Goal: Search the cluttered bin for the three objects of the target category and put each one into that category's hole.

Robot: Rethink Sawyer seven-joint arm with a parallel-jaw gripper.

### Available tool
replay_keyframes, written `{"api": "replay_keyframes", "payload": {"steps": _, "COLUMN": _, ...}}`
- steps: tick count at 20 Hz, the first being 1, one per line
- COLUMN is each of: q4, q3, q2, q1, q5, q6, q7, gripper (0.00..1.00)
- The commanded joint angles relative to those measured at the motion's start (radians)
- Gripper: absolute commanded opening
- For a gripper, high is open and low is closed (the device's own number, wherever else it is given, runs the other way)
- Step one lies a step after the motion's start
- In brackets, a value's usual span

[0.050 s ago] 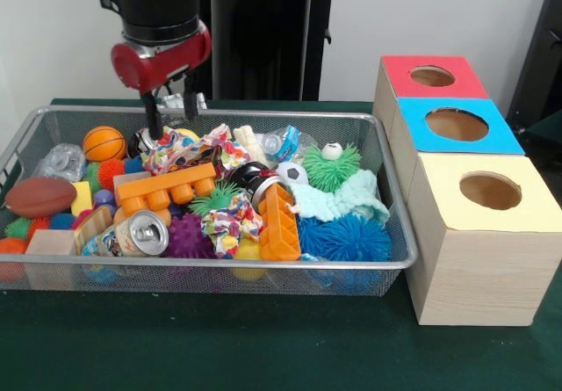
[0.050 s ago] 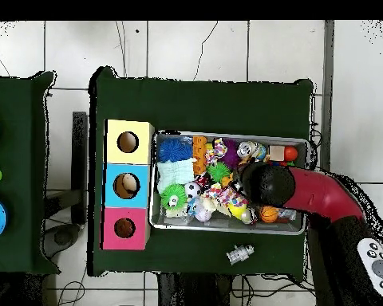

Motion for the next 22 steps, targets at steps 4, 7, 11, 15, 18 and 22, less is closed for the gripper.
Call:
{"api": "replay_keyframes", "payload": {"steps": 4, "q4": -0.191, "q3": 0.129, "q2": 0.107, "q1": -0.048, "q5": -0.157, "q6": 0.141, "q7": -0.27, "gripper": 1.0}}
{"api": "replay_keyframes", "payload": {"steps": 7, "q4": -0.201, "q3": 0.183, "q2": 0.136, "q1": -0.069, "q5": -0.201, "q6": 0.151, "q7": -0.367, "gripper": 1.0}}
{"api": "replay_keyframes", "payload": {"steps": 11, "q4": -0.185, "q3": 0.256, "q2": 0.16, "q1": -0.107, "q5": -0.253, "q6": 0.172, "q7": -0.484, "gripper": 1.0}}
{"api": "replay_keyframes", "payload": {"steps": 15, "q4": -0.14, "q3": 0.339, "q2": 0.168, "q1": -0.148, "q5": -0.303, "q6": 0.171, "q7": -0.613, "gripper": 1.0}}
{"api": "replay_keyframes", "payload": {"steps": 18, "q4": -0.092, "q3": 0.381, "q2": 0.161, "q1": -0.168, "q5": -0.321, "q6": 0.182, "q7": -0.67, "gripper": 1.0}}
{"api": "replay_keyframes", "payload": {"steps": 22, "q4": -0.062, "q3": 0.395, "q2": 0.162, "q1": -0.172, "q5": -0.33, "q6": 0.192, "q7": -0.68, "gripper": 1.0}}
